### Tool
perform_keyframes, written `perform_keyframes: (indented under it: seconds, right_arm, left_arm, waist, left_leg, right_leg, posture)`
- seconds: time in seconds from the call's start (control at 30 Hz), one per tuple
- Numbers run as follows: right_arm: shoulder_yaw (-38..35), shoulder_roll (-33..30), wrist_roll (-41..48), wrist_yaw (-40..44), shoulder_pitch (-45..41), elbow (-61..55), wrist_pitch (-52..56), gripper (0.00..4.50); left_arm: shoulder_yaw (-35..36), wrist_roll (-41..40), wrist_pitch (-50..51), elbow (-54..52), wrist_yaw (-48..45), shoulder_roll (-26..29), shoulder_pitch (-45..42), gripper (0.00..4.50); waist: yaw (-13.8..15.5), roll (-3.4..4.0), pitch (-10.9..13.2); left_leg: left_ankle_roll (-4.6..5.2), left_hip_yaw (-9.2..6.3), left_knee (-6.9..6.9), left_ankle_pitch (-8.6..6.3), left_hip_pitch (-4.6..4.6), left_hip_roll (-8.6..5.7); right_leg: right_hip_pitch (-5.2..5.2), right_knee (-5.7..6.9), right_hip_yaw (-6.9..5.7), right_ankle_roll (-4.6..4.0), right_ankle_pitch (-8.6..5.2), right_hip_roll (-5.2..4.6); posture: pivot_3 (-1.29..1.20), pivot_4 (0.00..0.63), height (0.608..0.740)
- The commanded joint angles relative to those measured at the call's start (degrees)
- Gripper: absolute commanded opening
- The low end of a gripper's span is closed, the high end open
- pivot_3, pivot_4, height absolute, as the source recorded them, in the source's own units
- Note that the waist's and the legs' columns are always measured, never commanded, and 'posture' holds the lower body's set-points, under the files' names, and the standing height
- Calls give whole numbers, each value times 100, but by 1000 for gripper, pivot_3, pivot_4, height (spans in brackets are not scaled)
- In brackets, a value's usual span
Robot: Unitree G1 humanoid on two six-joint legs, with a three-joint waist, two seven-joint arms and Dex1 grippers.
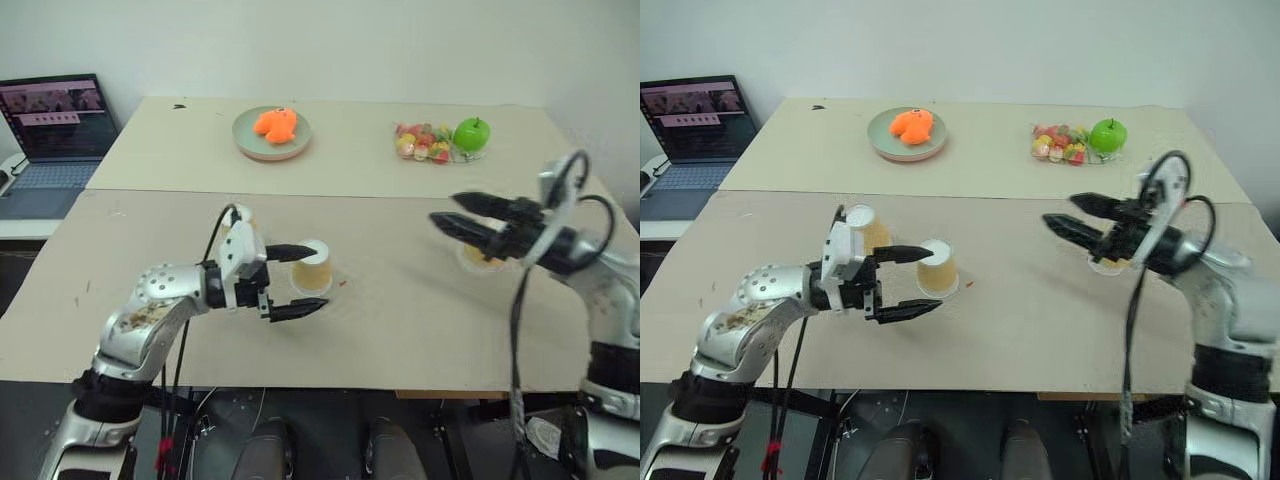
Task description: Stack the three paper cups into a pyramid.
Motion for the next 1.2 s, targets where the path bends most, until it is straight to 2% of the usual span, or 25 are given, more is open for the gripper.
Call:
perform_keyframes:
  seconds: [0.03, 0.17, 0.33, 0.7, 1.1, 1.2]
  right_arm:
    - [-1015, 26, -298, -819, 813, -717, -367, 4452]
    - [-1246, 265, -603, -1193, 1691, -841, -879, 4452]
    - [-1037, 426, -838, -1461, 1946, -388, -1304, 4452]
    - [-37, 315, -1069, -1330, 1088, 898, -1954, 4452]
    - [421, 158, -1187, -1024, 559, 1844, -2387, 4452]
    - [584, 148, -1293, -984, 165, 2344, -2573, 4452]
  left_arm:
    - [-191, -112, -176, 143, -247, -360, -520, 4500]
    - [-419, 69, -444, 555, -557, -639, -842, 4500]
    - [-547, 195, -623, 1062, -744, -940, -1151, 4500]
    - [-469, 265, -581, 1293, -642, -1155, -1169, 4500]
    - [-346, 263, -532, 1109, -326, -1113, -973, 4500]
    - [-317, 270, -519, 1073, -265, -1098, -952, 4500]
  waist:
    - [55, -1, 0]
    - [31, -2, -1]
    - [-63, 0, 0]
    - [-118, 0, 0]
    - [-84, 0, 0]
    - [-88, 0, 0]
  left_leg:
    - [0, 0, 0, 0, -1, -1]
    - [-3, 2, 2, 3, 7, -1]
    - [30, 9, 2, -11, 28, -1]
    - [31, 10, 1, -11, 31, 2]
    - [30, 13, 2, -11, 32, 3]
    - [29, 13, 2, -10, 31, 2]
  right_leg:
    - [2, -3, 0, 1, 0, 0]
    - [20, -20, 0, 4, 1, 3]
    - [27, -7, 19, 6, 4, 7]
    - [24, -9, 32, 6, 3, 14]
    - [25, -9, 34, 6, 4, 14]
    - [23, -7, 34, 6, 3, 14]
  posture:
    - [0, 150, 673]
    - [0, 150, 673]
    - [0, 150, 673]
    - [0, 150, 673]
    - [0, 150, 673]
    - [0, 150, 673]
